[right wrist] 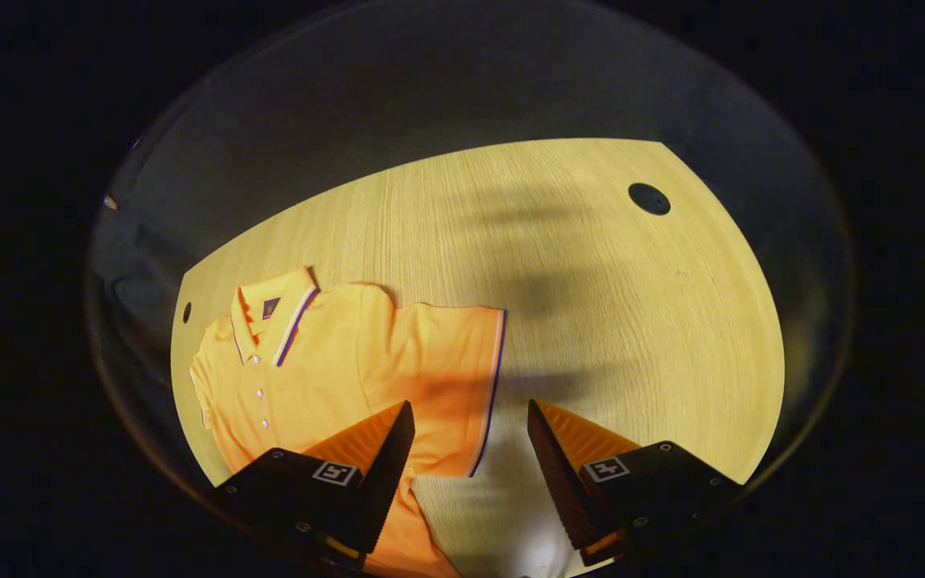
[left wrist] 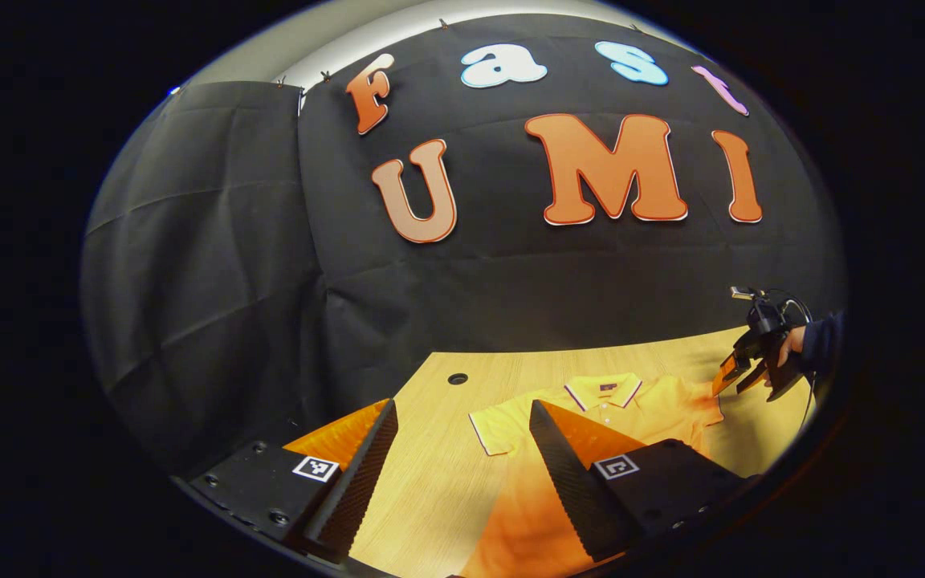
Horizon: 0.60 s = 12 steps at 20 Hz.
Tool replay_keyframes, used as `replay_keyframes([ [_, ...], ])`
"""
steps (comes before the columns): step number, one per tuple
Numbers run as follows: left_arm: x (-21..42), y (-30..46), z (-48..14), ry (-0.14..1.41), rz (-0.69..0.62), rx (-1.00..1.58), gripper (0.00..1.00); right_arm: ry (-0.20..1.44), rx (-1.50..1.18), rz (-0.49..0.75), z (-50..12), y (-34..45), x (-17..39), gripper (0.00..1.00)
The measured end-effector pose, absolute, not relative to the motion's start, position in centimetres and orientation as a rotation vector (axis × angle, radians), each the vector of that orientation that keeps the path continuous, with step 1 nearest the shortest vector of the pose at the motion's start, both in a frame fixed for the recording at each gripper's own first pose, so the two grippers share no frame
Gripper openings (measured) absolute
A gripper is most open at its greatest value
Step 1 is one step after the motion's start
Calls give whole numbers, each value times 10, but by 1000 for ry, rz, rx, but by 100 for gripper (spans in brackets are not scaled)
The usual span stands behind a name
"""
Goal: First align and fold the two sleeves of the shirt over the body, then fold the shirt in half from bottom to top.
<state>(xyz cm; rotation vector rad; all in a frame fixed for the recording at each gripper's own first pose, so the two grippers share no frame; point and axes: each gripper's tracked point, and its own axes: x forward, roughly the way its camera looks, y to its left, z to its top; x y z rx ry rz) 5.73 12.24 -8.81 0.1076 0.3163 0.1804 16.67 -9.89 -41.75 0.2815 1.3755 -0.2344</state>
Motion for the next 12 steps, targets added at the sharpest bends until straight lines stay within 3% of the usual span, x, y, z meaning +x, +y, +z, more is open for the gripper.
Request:
replay_keyframes([
  [8,58,125,-98,351,192,109,99,1517,247,-257,-454,-87,160,75],
  [10,58,126,-100,357,190,110,99,1539,185,-299,-457,-91,159,67],
  [12,60,129,-104,367,188,105,99,1538,167,-324,-460,-89,162,43],
])
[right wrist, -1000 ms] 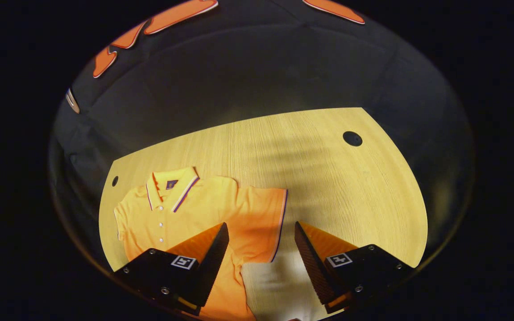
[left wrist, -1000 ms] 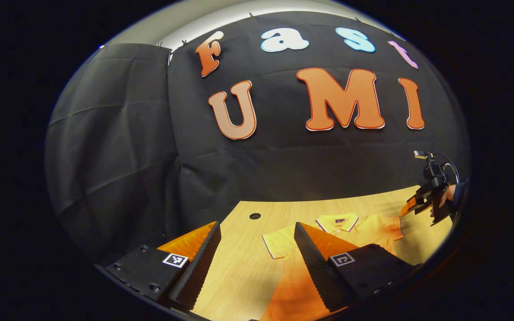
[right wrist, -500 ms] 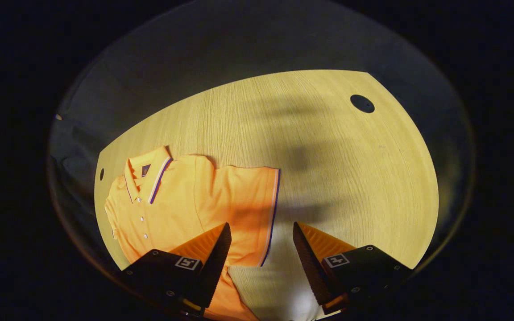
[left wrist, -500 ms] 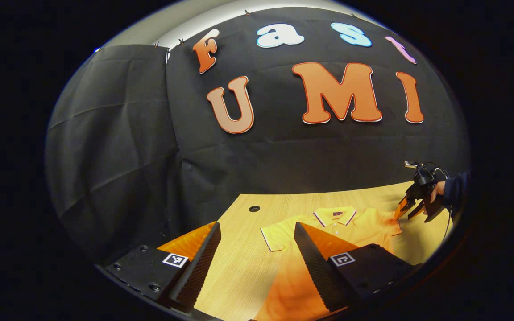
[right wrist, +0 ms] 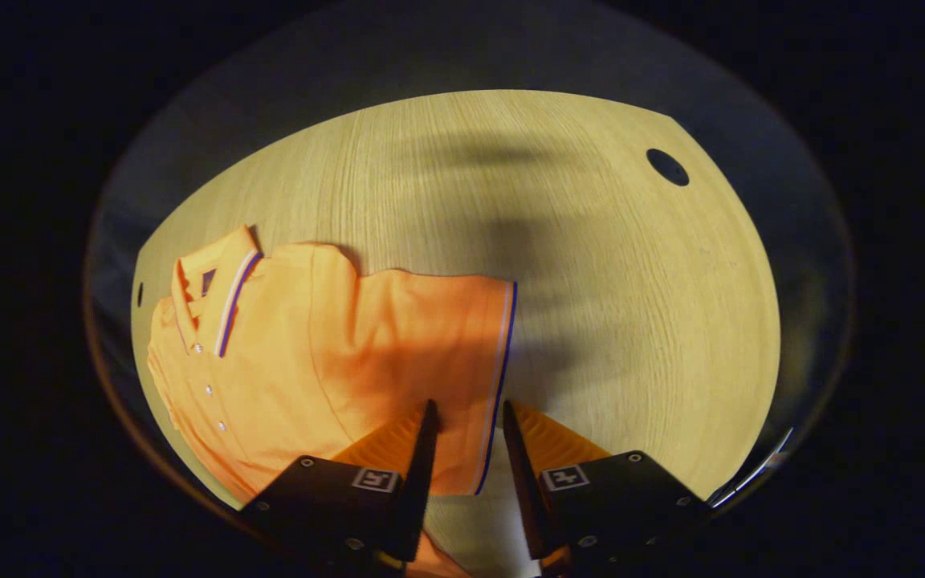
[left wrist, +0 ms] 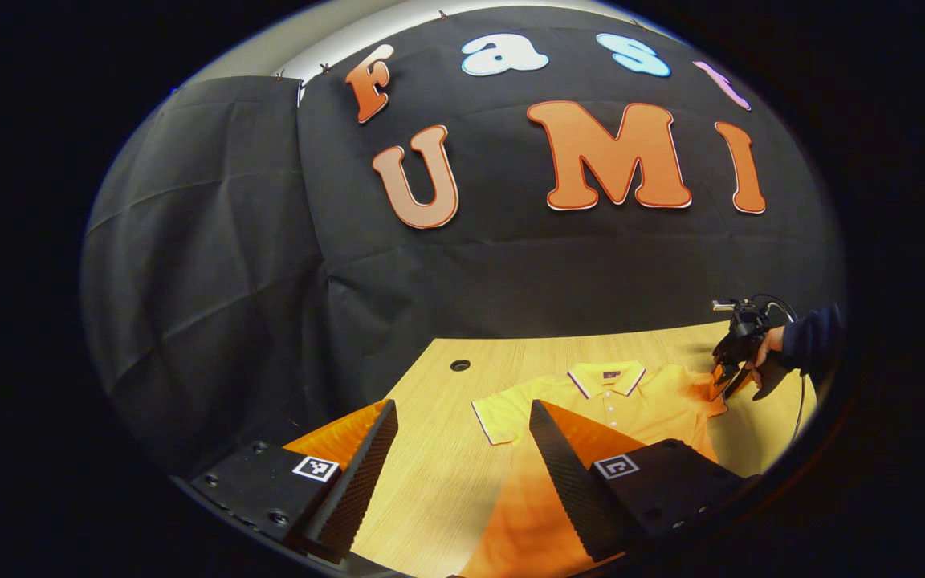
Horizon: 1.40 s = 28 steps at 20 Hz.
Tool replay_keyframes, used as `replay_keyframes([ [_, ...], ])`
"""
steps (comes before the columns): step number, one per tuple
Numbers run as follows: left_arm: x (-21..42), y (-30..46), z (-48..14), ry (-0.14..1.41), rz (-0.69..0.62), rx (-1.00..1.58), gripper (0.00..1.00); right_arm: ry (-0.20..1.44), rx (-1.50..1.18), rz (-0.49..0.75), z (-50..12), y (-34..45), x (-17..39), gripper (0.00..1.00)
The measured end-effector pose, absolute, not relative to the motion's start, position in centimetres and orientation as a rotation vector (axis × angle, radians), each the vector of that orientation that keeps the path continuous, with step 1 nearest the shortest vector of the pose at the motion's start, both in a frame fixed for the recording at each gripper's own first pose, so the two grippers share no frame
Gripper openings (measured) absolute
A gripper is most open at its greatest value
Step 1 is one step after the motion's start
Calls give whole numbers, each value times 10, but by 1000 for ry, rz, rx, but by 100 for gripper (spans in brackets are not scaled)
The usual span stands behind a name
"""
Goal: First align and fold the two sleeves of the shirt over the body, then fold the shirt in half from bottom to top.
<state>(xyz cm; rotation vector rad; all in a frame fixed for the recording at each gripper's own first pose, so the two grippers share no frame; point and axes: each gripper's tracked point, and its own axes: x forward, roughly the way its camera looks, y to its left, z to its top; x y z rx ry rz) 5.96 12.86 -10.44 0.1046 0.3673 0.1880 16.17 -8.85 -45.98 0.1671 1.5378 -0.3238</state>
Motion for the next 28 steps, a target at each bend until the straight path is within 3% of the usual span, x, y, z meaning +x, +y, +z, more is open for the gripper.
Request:
replay_keyframes([
  [1,60,131,-105,370,188,99,99,1527,167,-311,-453,-88,164,33],
  [2,61,133,-107,368,187,93,99,1516,174,-300,-457,-89,165,35],
  [3,61,135,-107,369,187,88,99,1519,190,-281,-454,-87,164,18],
  [5,61,142,-112,374,187,79,99,1489,323,-246,-452,-77,169,19],
  [7,60,149,-117,382,190,61,99,1459,414,-269,-446,-71,174,4],
  [12,60,163,-129,391,177,16,99,1331,446,-221,-407,-39,201,4],
  [20,57,193,-139,391,166,-11,99,1295,400,-125,-375,41,217,3],
  [21,60,195,-144,395,167,-22,99,1311,439,-100,-371,59,214,16],
  [22,63,198,-148,401,163,-39,99,1312,460,-66,-368,75,213,18],
  [23,68,200,-150,406,159,-58,99,1304,451,-36,-367,83,214,27],
  [26,87,198,-166,470,123,-155,99,1285,403,-11,-356,89,206,41],
  [28,109,188,-183,547,74,-216,99,1237,327,-26,-345,74,205,62],
])
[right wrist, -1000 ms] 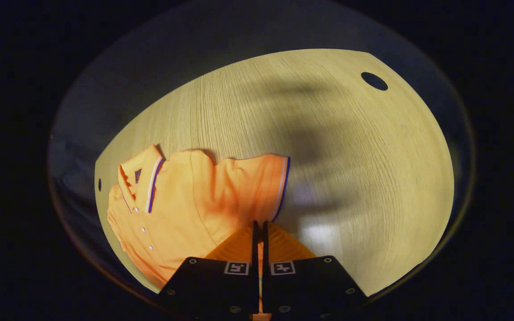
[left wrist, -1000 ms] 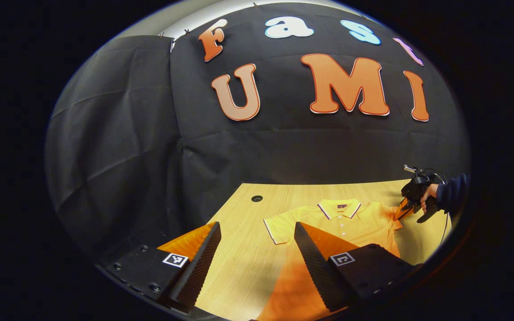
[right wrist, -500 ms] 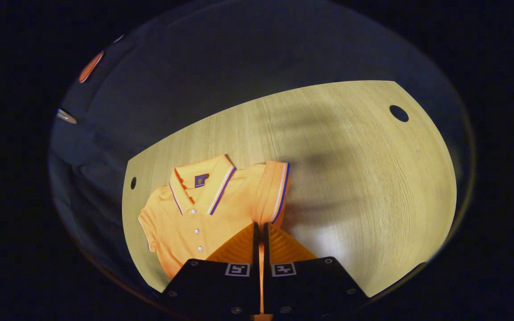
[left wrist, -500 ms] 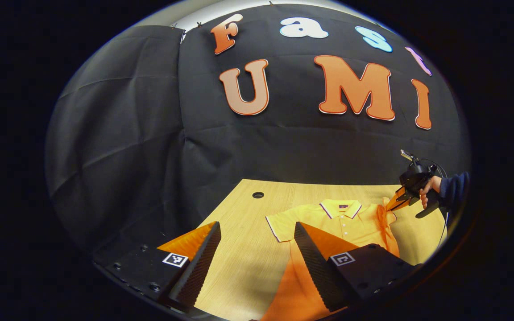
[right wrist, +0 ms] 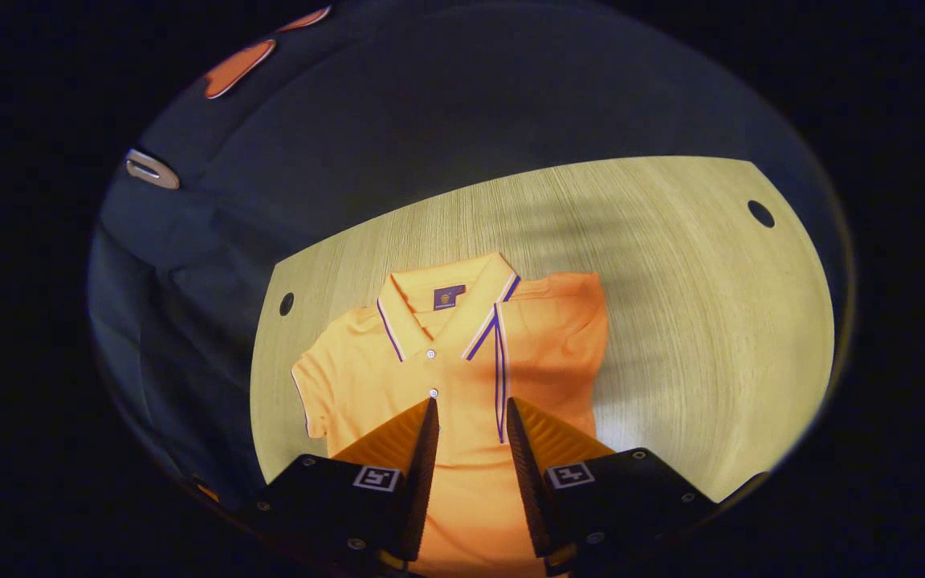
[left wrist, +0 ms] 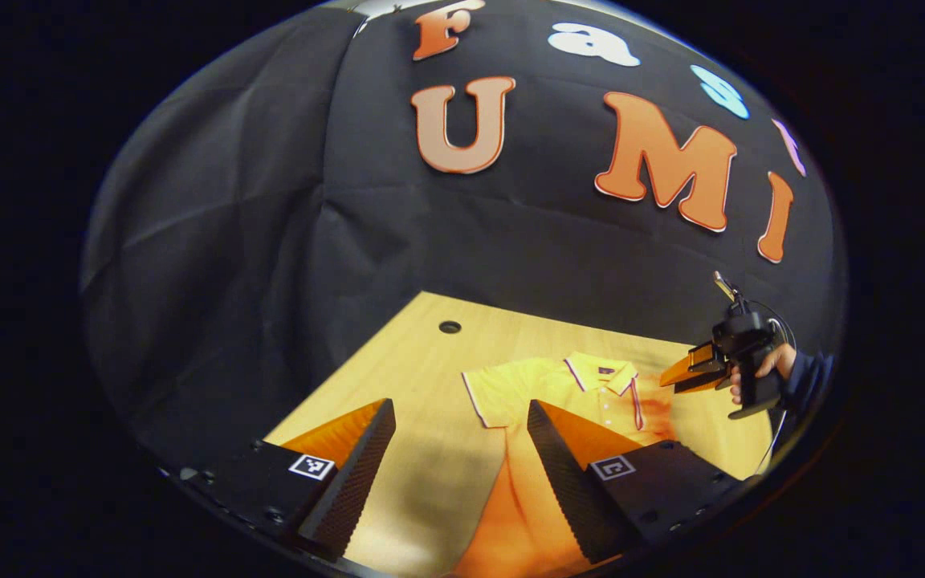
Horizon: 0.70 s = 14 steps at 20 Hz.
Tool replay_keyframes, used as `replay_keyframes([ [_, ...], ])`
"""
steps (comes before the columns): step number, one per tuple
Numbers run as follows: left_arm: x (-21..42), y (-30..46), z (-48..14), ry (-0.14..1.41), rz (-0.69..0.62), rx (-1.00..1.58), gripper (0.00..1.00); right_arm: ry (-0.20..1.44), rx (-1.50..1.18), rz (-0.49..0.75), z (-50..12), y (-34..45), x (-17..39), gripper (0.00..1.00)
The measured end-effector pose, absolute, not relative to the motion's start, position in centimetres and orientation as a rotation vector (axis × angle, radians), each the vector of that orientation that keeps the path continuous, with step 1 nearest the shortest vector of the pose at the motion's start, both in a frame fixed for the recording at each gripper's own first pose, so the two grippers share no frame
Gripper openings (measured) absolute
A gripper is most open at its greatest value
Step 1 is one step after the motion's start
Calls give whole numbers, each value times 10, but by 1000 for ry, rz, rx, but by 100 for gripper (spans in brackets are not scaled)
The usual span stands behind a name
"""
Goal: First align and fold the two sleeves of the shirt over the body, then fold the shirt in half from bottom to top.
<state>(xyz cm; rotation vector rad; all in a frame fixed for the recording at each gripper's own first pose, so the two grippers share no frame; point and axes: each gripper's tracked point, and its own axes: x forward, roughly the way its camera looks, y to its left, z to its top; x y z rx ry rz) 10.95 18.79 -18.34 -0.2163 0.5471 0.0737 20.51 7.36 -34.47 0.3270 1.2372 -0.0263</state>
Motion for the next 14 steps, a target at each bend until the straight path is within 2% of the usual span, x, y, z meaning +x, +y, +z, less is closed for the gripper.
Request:
replay_keyframes([
  [1,121,188,-195,599,65,-224,98,1214,292,-35,-337,65,204,59],
  [3,143,182,-223,709,28,-261,98,1164,260,-55,-319,50,201,63],
  [4,152,175,-239,767,4,-290,98,1140,260,-69,-310,43,198,75],
  [7,167,179,-273,947,-13,-338,98,1070,304,-91,-284,28,190,86],
  [10,196,170,-291,1011,-4,-314,99,1017,370,-102,-268,22,179,91],
  [11,205,168,-296,1033,-1,-320,96,993,367,-114,-264,16,177,94],
  [14,227,165,-318,1098,10,-358,98,932,317,-148,-250,-1,169,97],
])
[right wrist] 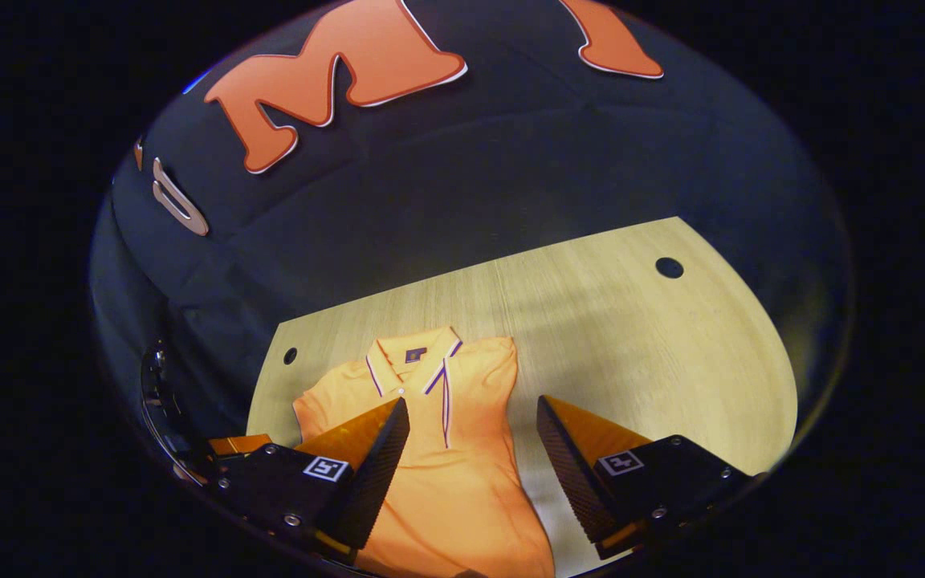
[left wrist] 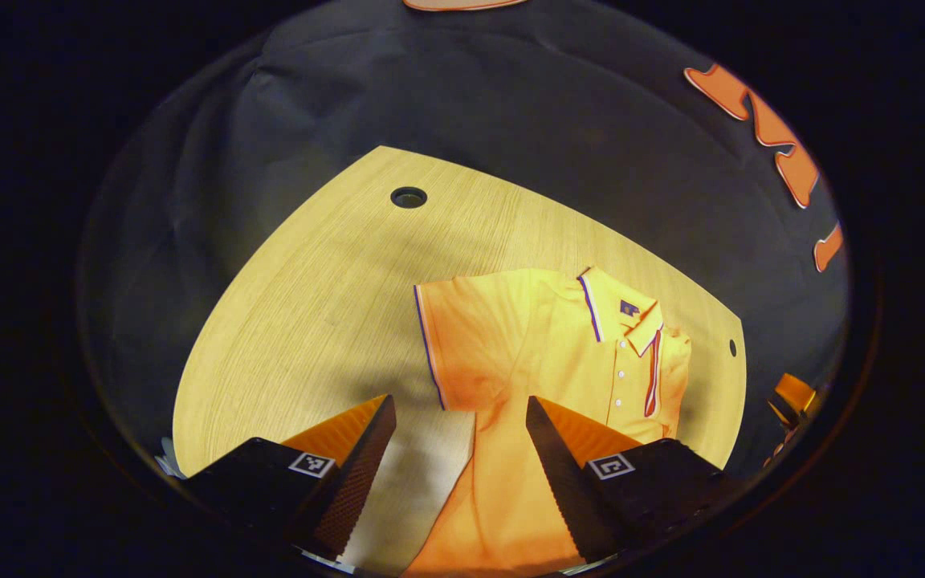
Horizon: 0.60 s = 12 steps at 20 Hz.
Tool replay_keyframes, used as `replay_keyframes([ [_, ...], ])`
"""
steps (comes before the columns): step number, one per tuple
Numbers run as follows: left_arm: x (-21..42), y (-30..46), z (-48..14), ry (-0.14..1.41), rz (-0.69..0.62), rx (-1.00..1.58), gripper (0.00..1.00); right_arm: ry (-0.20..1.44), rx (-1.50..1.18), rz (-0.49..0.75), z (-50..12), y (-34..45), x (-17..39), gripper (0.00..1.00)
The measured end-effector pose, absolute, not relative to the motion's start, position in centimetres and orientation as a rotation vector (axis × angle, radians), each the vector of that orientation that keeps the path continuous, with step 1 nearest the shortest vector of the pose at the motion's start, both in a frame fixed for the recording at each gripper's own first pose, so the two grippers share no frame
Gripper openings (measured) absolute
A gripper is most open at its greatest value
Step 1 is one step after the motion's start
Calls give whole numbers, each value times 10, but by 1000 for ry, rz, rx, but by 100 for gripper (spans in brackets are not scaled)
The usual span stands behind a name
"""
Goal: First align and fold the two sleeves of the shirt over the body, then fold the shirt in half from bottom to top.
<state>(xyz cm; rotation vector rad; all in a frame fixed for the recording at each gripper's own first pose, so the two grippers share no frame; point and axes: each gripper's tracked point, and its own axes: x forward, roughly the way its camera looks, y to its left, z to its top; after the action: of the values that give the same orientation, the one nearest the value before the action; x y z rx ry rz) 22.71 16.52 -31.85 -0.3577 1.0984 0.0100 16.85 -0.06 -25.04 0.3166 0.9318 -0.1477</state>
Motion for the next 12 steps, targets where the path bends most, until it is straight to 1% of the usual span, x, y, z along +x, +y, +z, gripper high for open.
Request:
replay_keyframes([
  [8,270,161,-390,1290,66,-337,98,811,219,-195,-203,-20,144,98],
  [12,284,165,-407,1337,89,-282,98,753,208,-217,-178,-30,128,98],
])
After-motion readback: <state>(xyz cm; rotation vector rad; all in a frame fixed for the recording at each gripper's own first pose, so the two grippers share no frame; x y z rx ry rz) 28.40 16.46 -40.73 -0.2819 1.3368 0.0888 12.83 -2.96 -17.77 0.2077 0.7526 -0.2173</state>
